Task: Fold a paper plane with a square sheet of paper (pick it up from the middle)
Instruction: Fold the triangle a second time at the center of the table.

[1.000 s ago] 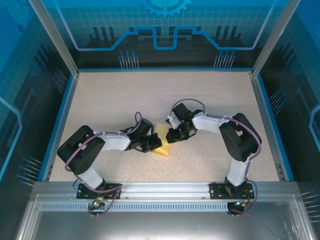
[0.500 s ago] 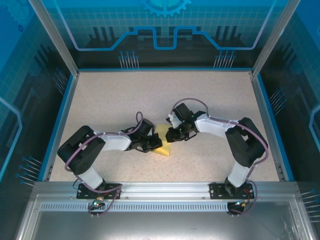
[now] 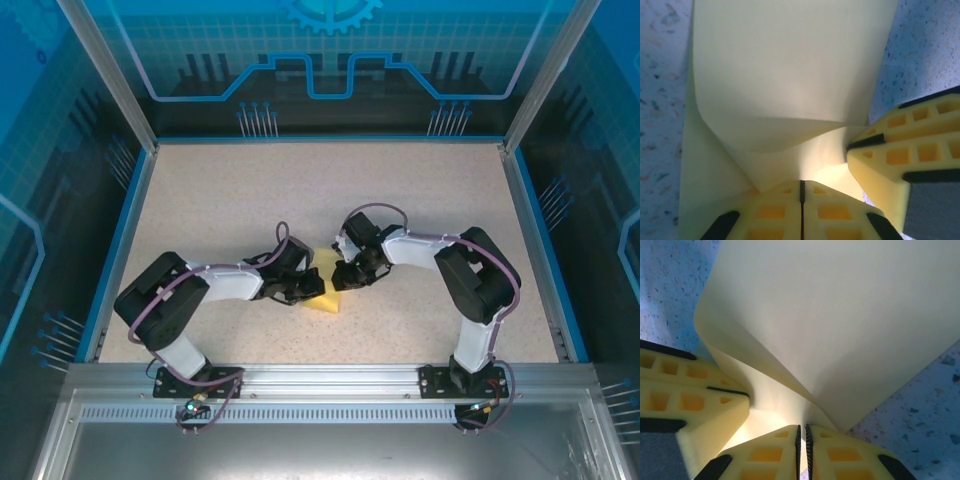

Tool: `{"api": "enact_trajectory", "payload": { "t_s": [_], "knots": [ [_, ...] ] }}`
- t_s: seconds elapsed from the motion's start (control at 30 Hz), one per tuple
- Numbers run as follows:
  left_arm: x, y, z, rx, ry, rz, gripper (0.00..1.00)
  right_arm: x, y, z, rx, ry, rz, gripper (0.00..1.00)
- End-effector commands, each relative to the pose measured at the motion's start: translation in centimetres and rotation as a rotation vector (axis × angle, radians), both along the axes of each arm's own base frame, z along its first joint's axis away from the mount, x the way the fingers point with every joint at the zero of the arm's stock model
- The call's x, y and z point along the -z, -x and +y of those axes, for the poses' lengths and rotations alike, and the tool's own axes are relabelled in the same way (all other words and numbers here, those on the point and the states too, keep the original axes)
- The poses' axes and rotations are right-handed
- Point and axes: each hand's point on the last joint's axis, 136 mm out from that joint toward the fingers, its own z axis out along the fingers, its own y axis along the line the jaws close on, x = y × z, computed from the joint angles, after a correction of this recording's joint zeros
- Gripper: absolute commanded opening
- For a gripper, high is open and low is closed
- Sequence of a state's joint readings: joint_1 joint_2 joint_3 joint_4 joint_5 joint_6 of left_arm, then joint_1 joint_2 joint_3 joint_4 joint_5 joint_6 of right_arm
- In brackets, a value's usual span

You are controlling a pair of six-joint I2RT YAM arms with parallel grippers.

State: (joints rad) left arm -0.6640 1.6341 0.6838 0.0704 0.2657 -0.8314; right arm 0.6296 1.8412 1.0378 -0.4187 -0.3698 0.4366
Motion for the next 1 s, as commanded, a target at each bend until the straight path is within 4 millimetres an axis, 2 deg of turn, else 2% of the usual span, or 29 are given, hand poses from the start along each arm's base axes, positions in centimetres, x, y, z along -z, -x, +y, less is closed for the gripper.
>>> {"api": "enact_trajectory", "payload": {
  "t_s": [0.0,0.1,0.3,0.5,0.63,0.77,0.97],
  "knots": [
    [-3.0,-0.8,-0.6,0.017,0.021,-0.082,0.08,1.3,0.9,-0.8,-0.016,0.055,0.034,0.14],
    [-3.2,-1.3,0.0,-0.015,-0.006,-0.102,0.08,1.7,1.0,-1.0,-0.020,0.069,0.039,0.14],
    [-0.9,-1.2,0.8,-0.049,-0.068,-0.051,0.06,2.2,1.1,-1.2,-0.022,0.084,0.049,0.14],
    [0.5,-1.6,1.2,-0.073,-0.107,-0.036,0.06,2.6,1.2,-1.5,-0.024,0.099,0.050,0.14],
    [1.3,-1.7,2.6,-0.130,-0.174,-0.019,0.06,3.1,1.3,-2.3,-0.024,0.154,0.057,0.14],
    [0.7,-1.9,3.9,-0.182,-0.222,-0.040,0.07,3.5,1.5,-3.2,-0.038,0.205,0.051,0.14],
    [-0.2,-3.0,4.5,-0.201,-0.263,-0.064,0.12,4.6,1.9,-4.7,-0.059,0.284,0.050,0.13]
  ]
}}
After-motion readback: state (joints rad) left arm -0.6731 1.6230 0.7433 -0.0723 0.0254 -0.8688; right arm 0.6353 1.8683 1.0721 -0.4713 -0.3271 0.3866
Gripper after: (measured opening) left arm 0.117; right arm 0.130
